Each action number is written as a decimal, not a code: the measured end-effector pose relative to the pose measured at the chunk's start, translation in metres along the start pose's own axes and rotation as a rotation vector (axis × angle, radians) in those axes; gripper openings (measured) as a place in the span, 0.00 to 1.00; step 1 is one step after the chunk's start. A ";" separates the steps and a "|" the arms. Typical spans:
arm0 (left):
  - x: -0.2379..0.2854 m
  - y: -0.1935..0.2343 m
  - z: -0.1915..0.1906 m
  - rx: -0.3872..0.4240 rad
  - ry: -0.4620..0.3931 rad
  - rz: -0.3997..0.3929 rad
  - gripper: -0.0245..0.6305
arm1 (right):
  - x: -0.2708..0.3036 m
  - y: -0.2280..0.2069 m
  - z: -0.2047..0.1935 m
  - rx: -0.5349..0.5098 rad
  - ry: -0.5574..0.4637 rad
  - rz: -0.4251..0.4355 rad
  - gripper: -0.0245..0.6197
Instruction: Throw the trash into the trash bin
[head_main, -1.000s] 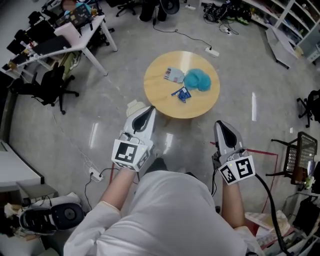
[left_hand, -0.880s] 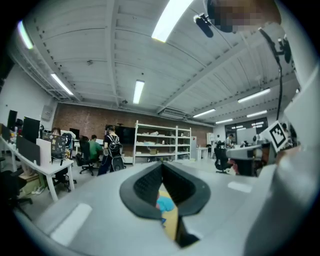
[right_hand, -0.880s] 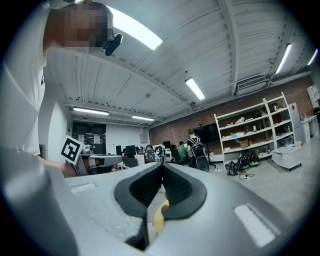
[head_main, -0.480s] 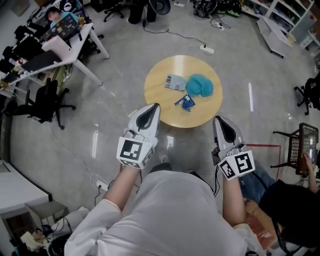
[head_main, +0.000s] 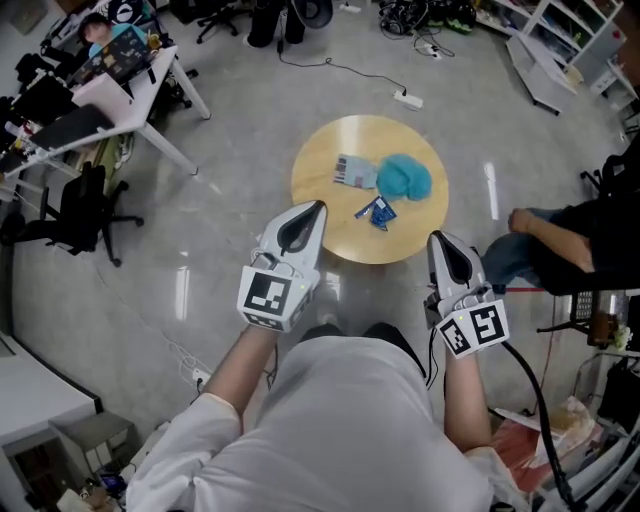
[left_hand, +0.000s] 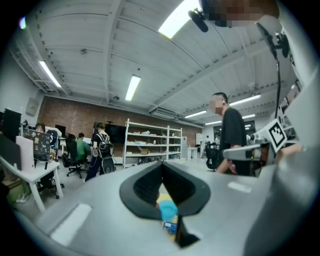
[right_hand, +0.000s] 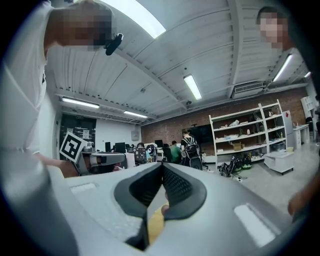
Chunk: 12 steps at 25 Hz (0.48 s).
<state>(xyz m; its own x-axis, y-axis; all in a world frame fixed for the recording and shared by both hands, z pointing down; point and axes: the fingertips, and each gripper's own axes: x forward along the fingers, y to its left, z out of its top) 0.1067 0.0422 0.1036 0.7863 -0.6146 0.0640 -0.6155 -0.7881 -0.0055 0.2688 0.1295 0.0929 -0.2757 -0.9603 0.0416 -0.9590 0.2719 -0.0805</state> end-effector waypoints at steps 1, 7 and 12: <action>0.000 0.004 -0.001 -0.002 0.002 0.002 0.04 | 0.004 0.000 0.000 0.001 0.002 0.000 0.04; 0.005 0.020 -0.009 -0.022 0.020 0.036 0.04 | 0.023 -0.004 -0.007 0.008 0.025 0.023 0.04; 0.023 0.022 -0.019 -0.026 0.037 0.065 0.04 | 0.040 -0.022 -0.013 0.023 0.031 0.062 0.04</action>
<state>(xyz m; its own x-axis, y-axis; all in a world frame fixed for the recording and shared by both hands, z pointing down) 0.1104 0.0116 0.1235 0.7427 -0.6620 0.1007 -0.6665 -0.7454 0.0152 0.2776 0.0863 0.1095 -0.3369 -0.9392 0.0663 -0.9383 0.3290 -0.1064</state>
